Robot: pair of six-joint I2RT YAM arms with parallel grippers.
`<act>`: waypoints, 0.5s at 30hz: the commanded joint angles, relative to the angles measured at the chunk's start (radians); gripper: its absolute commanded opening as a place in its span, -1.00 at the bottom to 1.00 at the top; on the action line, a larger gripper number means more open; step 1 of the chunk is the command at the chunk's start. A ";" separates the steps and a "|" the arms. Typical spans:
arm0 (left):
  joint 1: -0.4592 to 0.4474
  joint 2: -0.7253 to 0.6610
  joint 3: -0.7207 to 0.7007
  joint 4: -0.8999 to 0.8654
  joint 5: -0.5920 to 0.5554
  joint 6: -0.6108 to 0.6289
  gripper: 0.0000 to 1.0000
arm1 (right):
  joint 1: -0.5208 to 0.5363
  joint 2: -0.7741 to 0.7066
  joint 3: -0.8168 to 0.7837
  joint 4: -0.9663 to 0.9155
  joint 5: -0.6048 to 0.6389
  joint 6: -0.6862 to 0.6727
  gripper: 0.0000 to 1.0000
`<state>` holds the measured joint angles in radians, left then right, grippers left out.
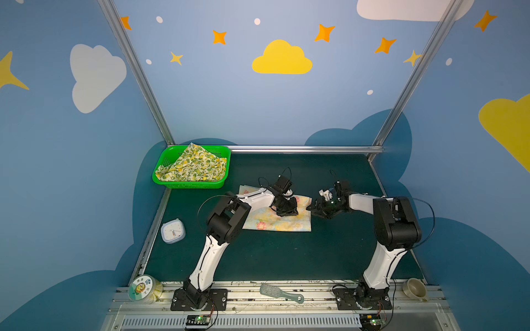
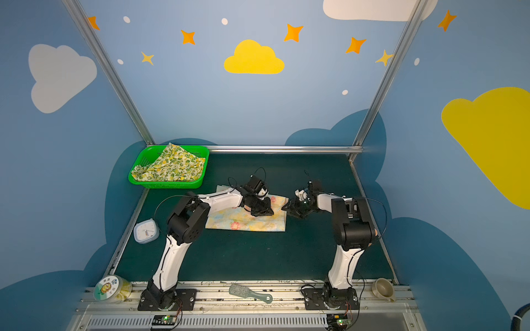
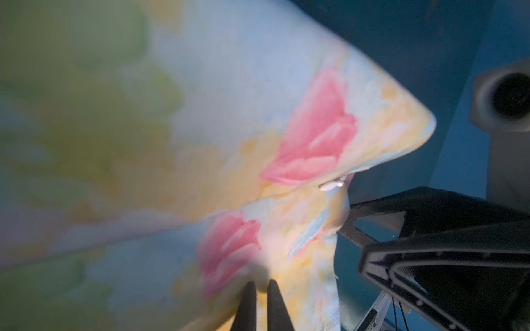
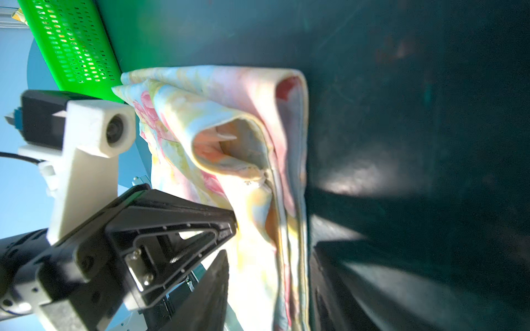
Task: Fold and stack skirts
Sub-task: Fold the skirt at the center of the table.
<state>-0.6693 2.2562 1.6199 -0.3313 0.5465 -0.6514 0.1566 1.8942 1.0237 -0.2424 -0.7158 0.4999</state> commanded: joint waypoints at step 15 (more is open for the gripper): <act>-0.021 0.042 -0.010 0.005 0.010 -0.017 -0.76 | 0.047 0.074 -0.042 0.085 0.058 0.046 -0.11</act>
<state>-0.6811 2.2585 1.6199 -0.3210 0.5514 -0.6685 0.1867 1.9106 1.0183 -0.1566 -0.7212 0.5331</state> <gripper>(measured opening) 0.119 0.449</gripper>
